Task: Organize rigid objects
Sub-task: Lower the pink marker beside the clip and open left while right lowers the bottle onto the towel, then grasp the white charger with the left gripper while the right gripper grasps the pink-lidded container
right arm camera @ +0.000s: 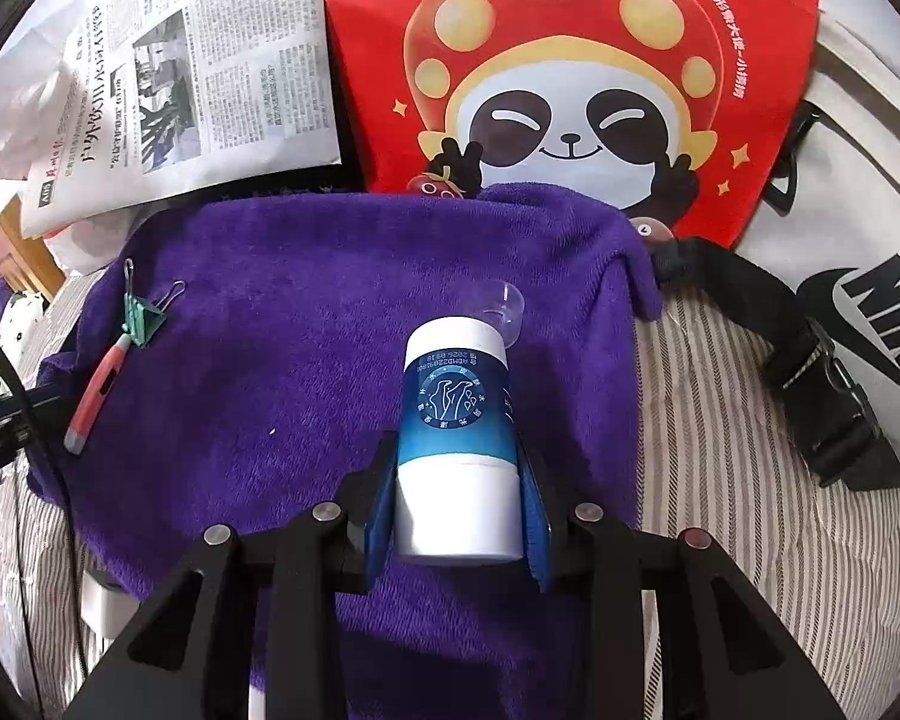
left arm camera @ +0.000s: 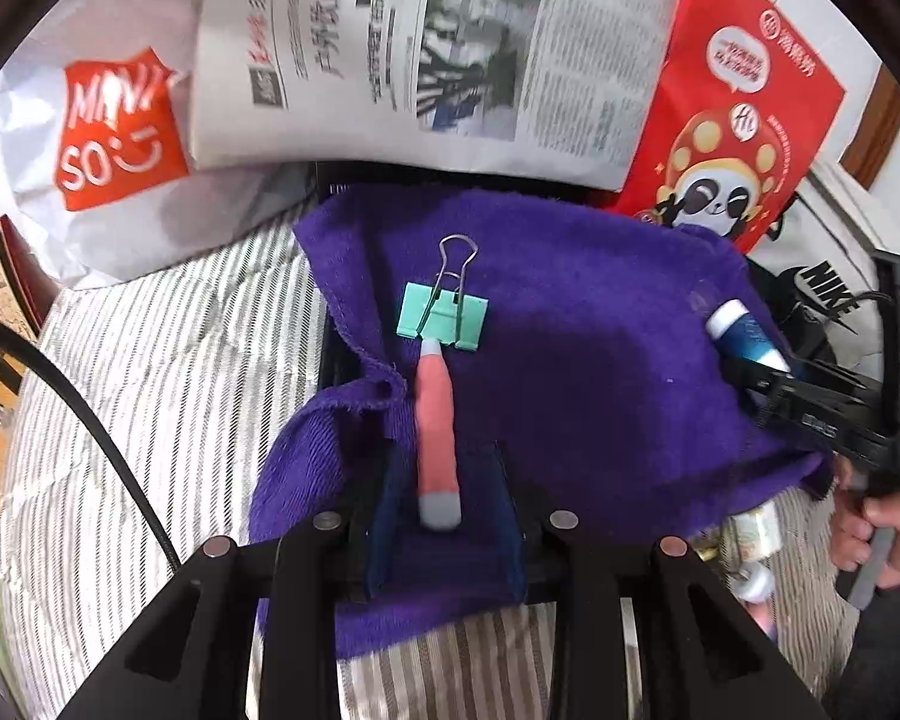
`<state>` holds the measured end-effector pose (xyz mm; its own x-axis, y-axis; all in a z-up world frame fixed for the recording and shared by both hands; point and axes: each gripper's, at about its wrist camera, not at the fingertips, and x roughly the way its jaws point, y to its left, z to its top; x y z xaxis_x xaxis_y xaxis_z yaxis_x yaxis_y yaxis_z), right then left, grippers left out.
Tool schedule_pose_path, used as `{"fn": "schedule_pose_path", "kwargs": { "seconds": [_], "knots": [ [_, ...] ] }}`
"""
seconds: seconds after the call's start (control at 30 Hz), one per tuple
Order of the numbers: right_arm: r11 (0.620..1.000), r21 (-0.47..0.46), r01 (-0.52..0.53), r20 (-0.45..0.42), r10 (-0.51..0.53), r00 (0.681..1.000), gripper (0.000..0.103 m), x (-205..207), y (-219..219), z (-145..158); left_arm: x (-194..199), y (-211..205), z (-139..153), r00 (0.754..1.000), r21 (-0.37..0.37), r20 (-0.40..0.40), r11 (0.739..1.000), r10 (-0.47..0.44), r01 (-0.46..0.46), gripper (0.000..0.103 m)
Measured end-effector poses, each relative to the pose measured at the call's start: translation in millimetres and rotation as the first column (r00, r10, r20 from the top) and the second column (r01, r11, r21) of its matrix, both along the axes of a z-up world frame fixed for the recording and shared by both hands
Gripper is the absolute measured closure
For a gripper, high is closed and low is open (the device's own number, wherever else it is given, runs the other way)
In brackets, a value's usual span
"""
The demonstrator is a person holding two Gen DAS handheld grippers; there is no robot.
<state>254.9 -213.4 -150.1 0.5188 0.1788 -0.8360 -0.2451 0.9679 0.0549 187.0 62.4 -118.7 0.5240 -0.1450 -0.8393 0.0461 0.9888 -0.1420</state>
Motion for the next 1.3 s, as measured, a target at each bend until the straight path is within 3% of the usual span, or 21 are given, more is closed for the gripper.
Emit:
{"fn": "schedule_pose_path", "kwargs": {
  "seconds": [0.27, 0.37, 0.43, 0.57, 0.73, 0.97, 1.3],
  "knots": [
    [1.000, -0.025, 0.001, 0.024, 0.000, 1.000, 0.066, -2.2, 3.5, -5.6, -34.2, -8.2, 18.1, 0.999, 0.035, 0.041, 0.999, -0.017, 0.015, 0.070],
    [0.999, -0.027, -0.029, 0.023, 0.030, 0.999, 0.060, -4.8, 3.3, -6.1, -47.3, -8.7, 22.4, 0.999, 0.014, 0.044, 1.000, -0.025, 0.024, 0.070],
    [0.997, -0.001, -0.076, 0.002, 0.076, 0.997, 0.050, -6.0, 6.6, -8.1, -56.0, -9.9, 22.1, 0.998, -0.017, 0.041, 0.999, -0.040, 0.041, 0.070],
    [0.997, 0.005, -0.081, -0.012, 0.081, 0.997, 0.050, -16.5, 5.2, -2.8, -66.1, -17.2, 14.9, 0.998, -0.048, 0.024, 0.997, -0.052, 0.053, 0.070],
    [0.997, 0.064, -0.036, -0.008, 0.036, 0.999, 0.050, -45.2, -13.6, 13.5, -75.1, -35.8, 1.1, 0.996, -0.096, -0.003, 0.992, -0.085, 0.084, 0.069],
    [0.996, 0.086, 0.014, 0.040, -0.018, 0.999, 0.050, -104.5, -38.1, 40.9, -75.5, -67.4, -10.8, 0.994, -0.093, -0.025, 0.990, -0.109, 0.106, 0.069],
    [0.989, 0.142, 0.037, 0.035, -0.043, 0.998, 0.050, -165.1, -62.0, 43.6, -48.1, -91.8, -37.3, 0.994, -0.001, -0.099, 0.999, -0.053, 0.053, 0.063]
  ]
}}
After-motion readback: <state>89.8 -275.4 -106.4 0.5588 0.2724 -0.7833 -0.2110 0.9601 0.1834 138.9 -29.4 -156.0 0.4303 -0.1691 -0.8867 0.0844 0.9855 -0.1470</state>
